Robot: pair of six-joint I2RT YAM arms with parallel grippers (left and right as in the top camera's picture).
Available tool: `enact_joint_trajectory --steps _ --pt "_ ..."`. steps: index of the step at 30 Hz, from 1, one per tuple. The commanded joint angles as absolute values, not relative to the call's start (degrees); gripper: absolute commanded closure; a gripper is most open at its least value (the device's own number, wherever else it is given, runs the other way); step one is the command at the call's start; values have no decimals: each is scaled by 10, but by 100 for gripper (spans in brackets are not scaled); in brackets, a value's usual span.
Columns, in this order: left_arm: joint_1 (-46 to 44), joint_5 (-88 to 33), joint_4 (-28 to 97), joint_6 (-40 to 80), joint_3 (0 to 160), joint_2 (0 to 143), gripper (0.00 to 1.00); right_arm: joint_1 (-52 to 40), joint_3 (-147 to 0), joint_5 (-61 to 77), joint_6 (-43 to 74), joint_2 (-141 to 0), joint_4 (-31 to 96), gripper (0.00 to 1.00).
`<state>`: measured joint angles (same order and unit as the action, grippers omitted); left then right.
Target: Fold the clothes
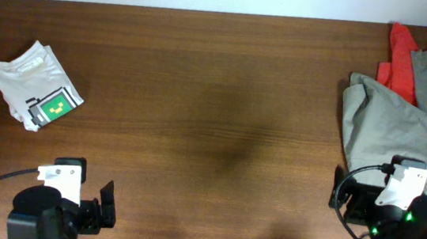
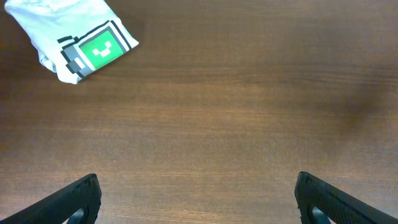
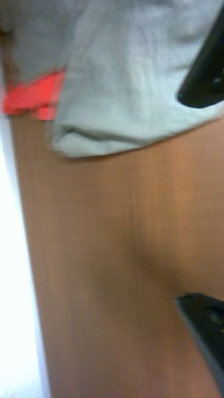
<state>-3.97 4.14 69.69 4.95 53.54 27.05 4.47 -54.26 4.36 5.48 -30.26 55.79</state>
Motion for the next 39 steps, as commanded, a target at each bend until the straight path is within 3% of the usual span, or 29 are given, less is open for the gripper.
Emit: enact_joint_trajectory --steps 1,6,13,39 --pt "-37 48 696 43 535 267 1 6 -418 40 34 -214 443 1" --pt "-37 48 696 43 534 267 1 -34 -180 35 32 -18 188 1" --pt "-37 48 696 43 535 267 1 -34 -49 -1 -13 -2 20 1" --pt "-28 54 693 43 529 254 1 -34 -3 10 -11 -4 44 1"
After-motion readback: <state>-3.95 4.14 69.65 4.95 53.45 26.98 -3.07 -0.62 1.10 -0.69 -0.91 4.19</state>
